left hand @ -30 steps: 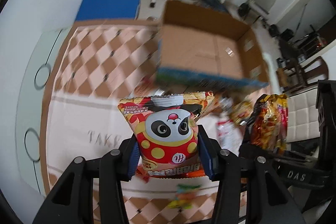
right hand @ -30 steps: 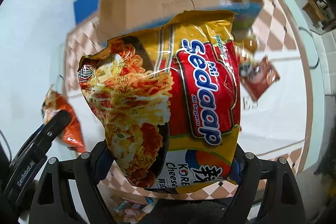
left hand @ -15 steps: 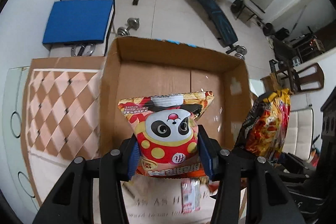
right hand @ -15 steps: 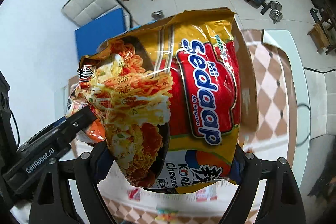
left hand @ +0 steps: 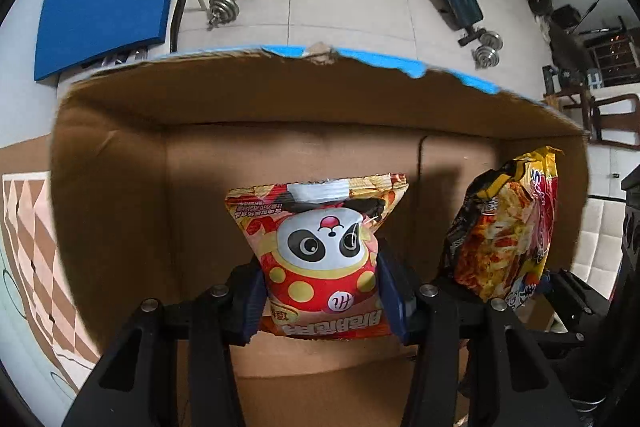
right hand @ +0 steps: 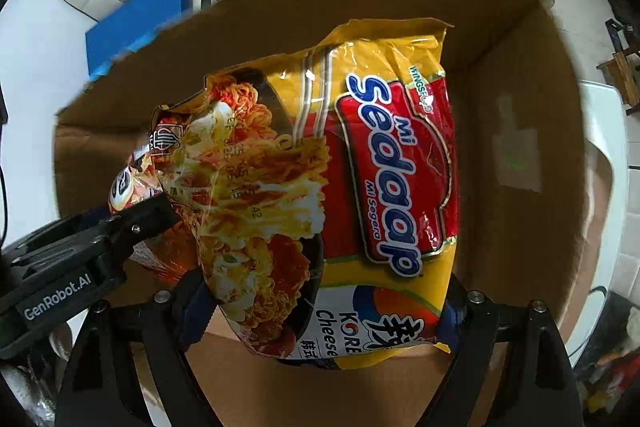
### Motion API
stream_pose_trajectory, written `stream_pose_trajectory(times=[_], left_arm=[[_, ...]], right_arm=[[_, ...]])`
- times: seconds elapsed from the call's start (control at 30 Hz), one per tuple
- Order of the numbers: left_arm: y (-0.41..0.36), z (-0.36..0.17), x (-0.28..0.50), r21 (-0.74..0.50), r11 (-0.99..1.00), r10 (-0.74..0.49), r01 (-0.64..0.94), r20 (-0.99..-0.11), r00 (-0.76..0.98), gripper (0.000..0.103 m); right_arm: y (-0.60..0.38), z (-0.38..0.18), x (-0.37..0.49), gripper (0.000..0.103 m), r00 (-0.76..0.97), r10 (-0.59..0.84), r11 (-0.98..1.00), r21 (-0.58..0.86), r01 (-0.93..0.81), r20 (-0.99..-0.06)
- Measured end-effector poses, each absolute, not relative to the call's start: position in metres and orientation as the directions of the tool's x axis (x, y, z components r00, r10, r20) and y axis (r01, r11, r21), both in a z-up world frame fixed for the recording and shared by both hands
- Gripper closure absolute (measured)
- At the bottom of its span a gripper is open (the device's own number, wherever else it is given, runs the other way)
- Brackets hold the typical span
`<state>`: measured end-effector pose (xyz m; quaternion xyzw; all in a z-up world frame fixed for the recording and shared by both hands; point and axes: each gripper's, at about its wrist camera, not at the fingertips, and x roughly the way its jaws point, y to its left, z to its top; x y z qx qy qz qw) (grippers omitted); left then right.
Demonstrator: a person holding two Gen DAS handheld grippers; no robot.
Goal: Organize snacks
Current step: 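Carry both packs into the cardboard box and open both tools to release them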
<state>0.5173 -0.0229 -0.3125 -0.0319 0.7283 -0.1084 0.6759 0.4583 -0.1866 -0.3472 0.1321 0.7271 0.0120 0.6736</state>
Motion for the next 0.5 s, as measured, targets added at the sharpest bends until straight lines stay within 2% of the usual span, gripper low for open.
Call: stream_pose_trajectory(times=[0.3,0.37,0.4,0.43,0.5], left_arm=[[-0.029,-0.323,0.518,-0.169,0.981,-0.159,0.099,-0.982,-0.106,0.055],[-0.029,-0.324,0.518,-0.157,0.983,-0.148,0.095,-0.984,-0.098,0.040],[-0.029,-0.322,0.517,-0.155,0.983,-0.147,0.096,-0.985,-0.092,0.024],[-0.029,-0.320,0.516,-0.148,0.984,-0.141,0.094,-0.987,-0.079,0.019],[-0.027,-0.315,0.514,-0.141,0.986,-0.137,0.089,-0.989,-0.055,0.019]], right_arm=[[-0.195,-0.387,0.461,0.013,-0.110,0.224,0.964,0.204,0.171,-0.968],[-0.199,-0.395,0.467,0.013,-0.122,0.204,0.970,0.184,0.158,-0.971],[-0.187,-0.393,0.479,0.010,-0.128,0.192,0.974,0.173,0.148,-0.973],[-0.182,-0.393,0.483,0.007,-0.129,0.184,0.976,0.166,0.139,-0.975],[-0.173,-0.390,0.494,0.005,-0.119,0.165,0.980,0.150,0.130,-0.979]])
